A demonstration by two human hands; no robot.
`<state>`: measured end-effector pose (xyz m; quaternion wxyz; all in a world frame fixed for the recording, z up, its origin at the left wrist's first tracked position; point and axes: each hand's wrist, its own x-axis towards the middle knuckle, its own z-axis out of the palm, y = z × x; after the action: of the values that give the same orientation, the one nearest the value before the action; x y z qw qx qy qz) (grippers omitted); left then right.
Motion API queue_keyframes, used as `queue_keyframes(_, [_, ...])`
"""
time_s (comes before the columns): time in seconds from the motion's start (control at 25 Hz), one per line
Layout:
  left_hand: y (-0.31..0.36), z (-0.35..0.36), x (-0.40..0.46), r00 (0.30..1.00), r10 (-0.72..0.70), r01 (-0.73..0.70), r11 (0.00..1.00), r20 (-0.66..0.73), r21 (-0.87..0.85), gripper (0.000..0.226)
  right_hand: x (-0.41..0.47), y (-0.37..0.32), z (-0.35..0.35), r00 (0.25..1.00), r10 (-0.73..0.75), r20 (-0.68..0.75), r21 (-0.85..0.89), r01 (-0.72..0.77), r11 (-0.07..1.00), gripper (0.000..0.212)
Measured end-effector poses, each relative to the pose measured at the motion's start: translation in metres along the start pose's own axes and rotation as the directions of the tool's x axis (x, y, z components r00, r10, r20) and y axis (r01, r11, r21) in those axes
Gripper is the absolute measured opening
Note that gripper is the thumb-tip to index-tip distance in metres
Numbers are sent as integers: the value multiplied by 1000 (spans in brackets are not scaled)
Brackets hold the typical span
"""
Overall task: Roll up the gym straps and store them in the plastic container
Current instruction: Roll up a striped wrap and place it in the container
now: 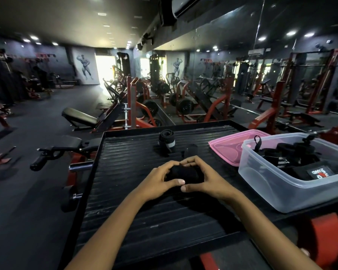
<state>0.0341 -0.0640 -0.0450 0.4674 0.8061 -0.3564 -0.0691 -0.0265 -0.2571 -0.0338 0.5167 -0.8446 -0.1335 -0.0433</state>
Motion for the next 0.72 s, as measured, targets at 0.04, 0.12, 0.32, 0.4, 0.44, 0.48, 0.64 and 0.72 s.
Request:
queue_keyframes(0.04, [0, 1, 0, 1000, -27, 27, 1000, 9, -16, 41, 0, 2, -1, 1000, -13, 5, -35, 13, 999, 55])
queue_keyframes(0.12, [-2, 2, 1, 996, -82, 82, 996, 24, -17, 35, 1, 6, -2, 999, -20, -31, -113, 16, 993, 48])
queue_keyframes(0.32, [2, 0, -2, 998, -33, 33, 999, 50, 8, 45, 1, 8, -1, 995, 20, -94, -203, -39, 978, 30])
queue_keyframes(0.4, [1, 0, -3, 998, 14, -17, 999, 55, 49, 53, 3, 8, 0, 993, 67, -101, -180, -84, 980, 28])
queue_keyframes(0.44, [-2, -1, -2, 999, 27, -29, 998, 39, 50, 50, 3, 7, 1, 991, 90, -99, -175, -106, 979, 29])
queue_keyframes(0.48, [-4, -1, -2, 999, 31, -32, 998, 29, 45, 45, 3, 6, 2, 990, 106, -92, -183, -122, 976, 34])
queue_keyframes(0.64, [-8, -2, 0, 998, -22, 13, 991, 65, 133, 30, -1, 3, 2, 996, 89, -8, -312, -87, 946, 69])
queue_keyframes(0.72, [-8, -2, 2, 995, -63, 48, 984, 83, 172, 31, -2, 5, 1, 999, 49, -5, -335, -48, 941, 62])
